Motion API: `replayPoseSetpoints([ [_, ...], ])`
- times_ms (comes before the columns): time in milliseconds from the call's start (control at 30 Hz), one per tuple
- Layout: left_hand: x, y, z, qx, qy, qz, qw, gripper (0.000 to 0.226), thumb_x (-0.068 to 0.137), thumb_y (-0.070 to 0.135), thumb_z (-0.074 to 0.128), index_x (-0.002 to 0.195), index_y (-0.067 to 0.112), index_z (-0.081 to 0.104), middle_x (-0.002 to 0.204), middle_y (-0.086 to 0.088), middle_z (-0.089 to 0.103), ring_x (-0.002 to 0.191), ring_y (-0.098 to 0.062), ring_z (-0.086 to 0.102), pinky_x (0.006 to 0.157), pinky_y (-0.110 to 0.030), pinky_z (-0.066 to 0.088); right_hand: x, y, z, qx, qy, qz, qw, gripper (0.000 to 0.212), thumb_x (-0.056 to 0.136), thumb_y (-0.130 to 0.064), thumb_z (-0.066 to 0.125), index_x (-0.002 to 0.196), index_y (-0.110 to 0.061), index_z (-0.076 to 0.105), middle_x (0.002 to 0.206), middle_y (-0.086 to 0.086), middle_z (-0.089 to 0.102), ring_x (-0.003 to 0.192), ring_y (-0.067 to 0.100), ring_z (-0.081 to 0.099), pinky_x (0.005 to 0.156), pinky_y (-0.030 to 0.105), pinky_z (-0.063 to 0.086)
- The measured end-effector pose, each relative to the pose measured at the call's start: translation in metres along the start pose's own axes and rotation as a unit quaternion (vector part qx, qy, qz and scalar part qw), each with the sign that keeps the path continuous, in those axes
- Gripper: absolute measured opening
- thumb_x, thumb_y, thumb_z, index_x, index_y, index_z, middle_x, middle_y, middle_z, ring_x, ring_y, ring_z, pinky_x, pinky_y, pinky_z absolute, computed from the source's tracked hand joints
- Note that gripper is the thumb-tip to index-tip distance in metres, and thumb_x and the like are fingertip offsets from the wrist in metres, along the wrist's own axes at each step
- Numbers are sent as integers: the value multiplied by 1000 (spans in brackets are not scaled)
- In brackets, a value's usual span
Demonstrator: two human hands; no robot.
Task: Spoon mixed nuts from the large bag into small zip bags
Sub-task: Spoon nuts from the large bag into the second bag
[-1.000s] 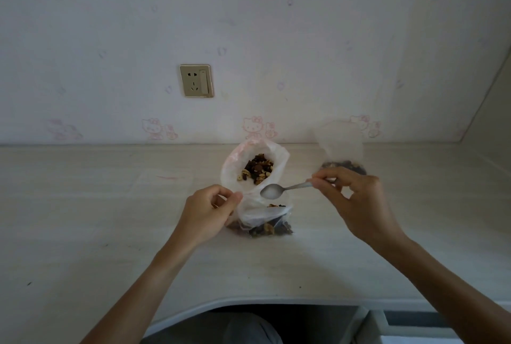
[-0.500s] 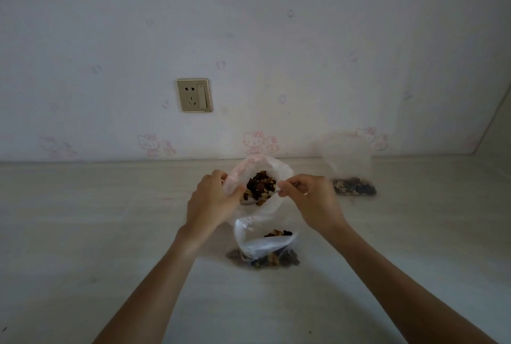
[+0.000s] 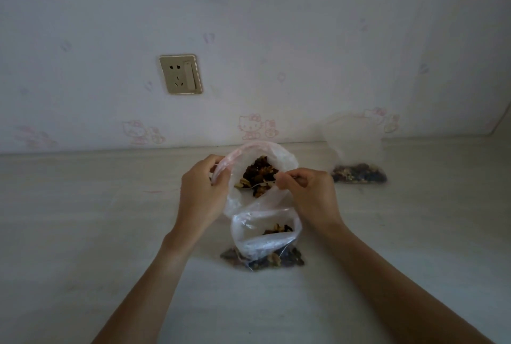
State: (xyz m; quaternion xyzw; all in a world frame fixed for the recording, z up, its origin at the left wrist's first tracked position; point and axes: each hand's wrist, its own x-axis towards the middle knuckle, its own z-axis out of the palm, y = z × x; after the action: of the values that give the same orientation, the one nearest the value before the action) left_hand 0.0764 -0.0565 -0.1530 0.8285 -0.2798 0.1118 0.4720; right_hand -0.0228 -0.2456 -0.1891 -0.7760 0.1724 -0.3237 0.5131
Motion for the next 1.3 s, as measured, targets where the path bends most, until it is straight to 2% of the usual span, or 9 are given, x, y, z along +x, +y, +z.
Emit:
replayPoseSetpoints([
  [167, 0, -2, -1, 19, 10, 10, 1000, 13, 101, 19, 60, 103, 21, 73, 84, 2, 68, 71, -8, 60, 60, -10, 42, -3, 1, 1, -12, 19, -7, 1000, 12, 92, -29, 75, 84, -23, 82, 73, -13, 76, 70, 3, 73, 72, 26, 61],
  [367, -2, -10, 0, 25, 7, 9, 1000, 12, 102, 22, 60, 100, 21, 72, 80, 3, 66, 64, -7, 55, 56, -12, 40, -3, 0, 1, -16, -2, -15, 1000, 6, 92, -22, 76, 94, -18, 80, 74, -8, 77, 70, 3, 74, 72, 21, 60],
  [667, -2, -11, 4, 17, 10, 17, 1000, 15, 101, 24, 61, 109, 21, 73, 89, 6, 69, 75, -6, 62, 62, -9, 43, -2, -1, 2, 66, 18, 58, 996, 4, 92, -17, 76, 89, -16, 80, 72, -5, 78, 70, 9, 76, 68, 16, 58],
  [867, -1, -12, 6, 17, 21, 22, 999, 16, 100, 24, 62, 112, 22, 73, 93, 7, 69, 78, -4, 63, 63, -9, 44, -4, -6, -4, 129, 22, 117, 984, 9, 90, -16, 76, 82, -20, 78, 75, 2, 79, 75, 16, 78, 79, 24, 60],
  [1067, 1, -16, 5, 25, 25, 25, 999, 17, 100, 26, 62, 114, 24, 72, 91, 9, 67, 74, -3, 61, 60, -9, 42, -7, -12, -23, 158, 36, 157, 974, 6, 90, -16, 77, 92, -11, 78, 79, 5, 80, 78, 16, 79, 85, 27, 57],
  [1233, 5, -15, 0, 31, 29, 21, 999, 16, 99, 28, 64, 113, 26, 71, 94, 9, 66, 74, -4, 63, 61, -16, 43, -8, -33, -45, 164, 30, 148, 975, 6, 90, -16, 77, 91, -10, 78, 79, 5, 80, 78, 18, 79, 82, 20, 47],
  [1300, 9, -16, -4, 40, 20, 13, 999, 16, 99, 31, 65, 113, 27, 70, 99, 6, 67, 77, -2, 62, 62, -18, 44, -9, -43, -54, 166, 22, 136, 976, 6, 90, -15, 77, 90, -9, 77, 79, 7, 80, 79, 20, 79, 92, 26, 49],
])
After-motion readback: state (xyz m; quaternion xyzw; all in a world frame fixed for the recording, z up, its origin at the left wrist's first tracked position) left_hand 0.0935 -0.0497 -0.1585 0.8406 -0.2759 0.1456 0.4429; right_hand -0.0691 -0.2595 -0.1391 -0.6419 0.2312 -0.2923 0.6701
